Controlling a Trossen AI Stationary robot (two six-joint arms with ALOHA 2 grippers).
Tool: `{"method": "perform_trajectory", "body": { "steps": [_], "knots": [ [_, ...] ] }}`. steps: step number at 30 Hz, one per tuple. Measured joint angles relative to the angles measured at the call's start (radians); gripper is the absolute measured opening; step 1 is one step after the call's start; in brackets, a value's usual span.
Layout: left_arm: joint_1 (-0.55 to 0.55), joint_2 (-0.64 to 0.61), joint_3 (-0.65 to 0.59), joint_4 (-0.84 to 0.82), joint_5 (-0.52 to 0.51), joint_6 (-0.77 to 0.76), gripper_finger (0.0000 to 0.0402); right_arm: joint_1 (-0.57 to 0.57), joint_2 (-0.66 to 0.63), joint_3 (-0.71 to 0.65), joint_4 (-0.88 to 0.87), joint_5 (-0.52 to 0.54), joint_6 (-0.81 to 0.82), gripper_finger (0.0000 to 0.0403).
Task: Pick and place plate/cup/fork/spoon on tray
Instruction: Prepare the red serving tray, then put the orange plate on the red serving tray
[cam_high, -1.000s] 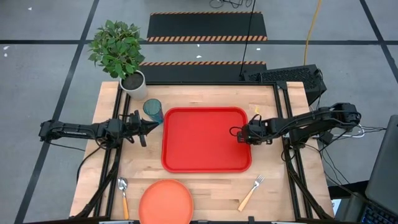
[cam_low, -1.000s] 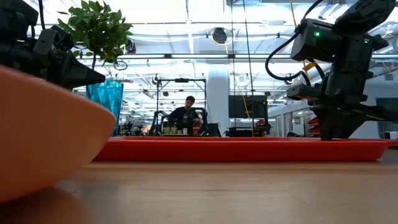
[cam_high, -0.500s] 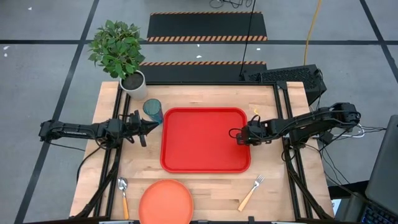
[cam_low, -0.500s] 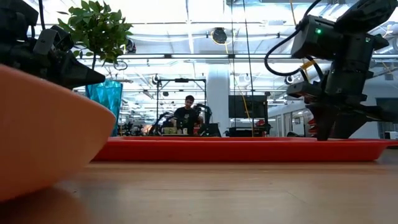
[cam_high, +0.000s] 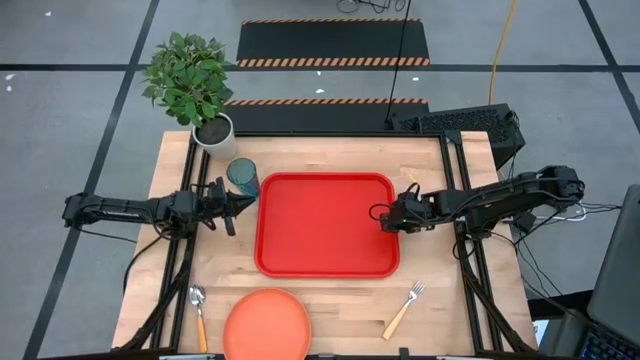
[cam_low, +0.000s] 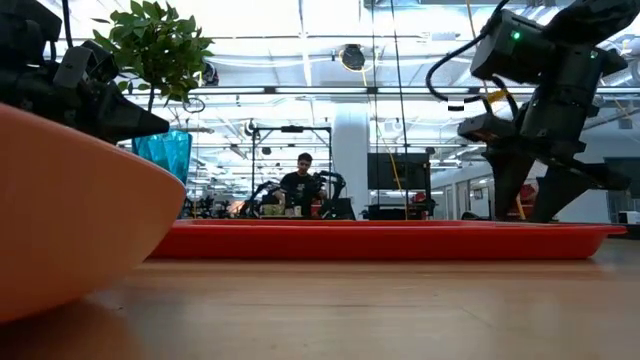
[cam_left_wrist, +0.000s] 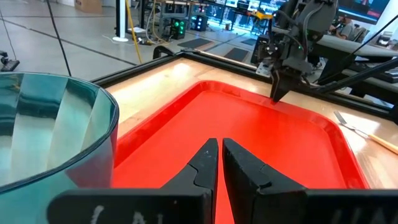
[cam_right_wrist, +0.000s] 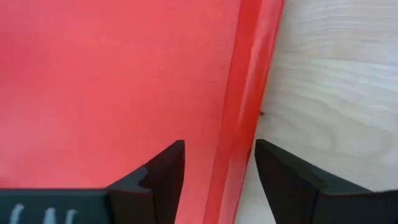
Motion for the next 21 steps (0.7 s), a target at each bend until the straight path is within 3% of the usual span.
{"method": "perform_trajectory", "body": {
  "steps": [6, 13, 16, 21],
  "knots": [
    [0.000, 0.000, 0.000, 0.000, 0.000, 0.000, 0.0026, 0.000, -0.095, 0.000, -0.085, 0.001, -0.009, 0.0188],
    [0.000, 0.000, 0.000, 0.000, 0.000, -0.002, 0.0026, 0.000, -0.217, 0.000, -0.050, 0.003, -0.178, 0.0189],
    [0.000, 0.000, 0.000, 0.000, 0.000, -0.015, 0.0026, 0.000, -0.255, 0.000, 0.058, 0.009, -0.320, 0.0188],
    [0.000, 0.000, 0.000, 0.000, 0.000, -0.028, 0.0026, 0.018, -0.241, 0.002, 0.386, 0.020, -0.616, 0.0188]
  ]
}}
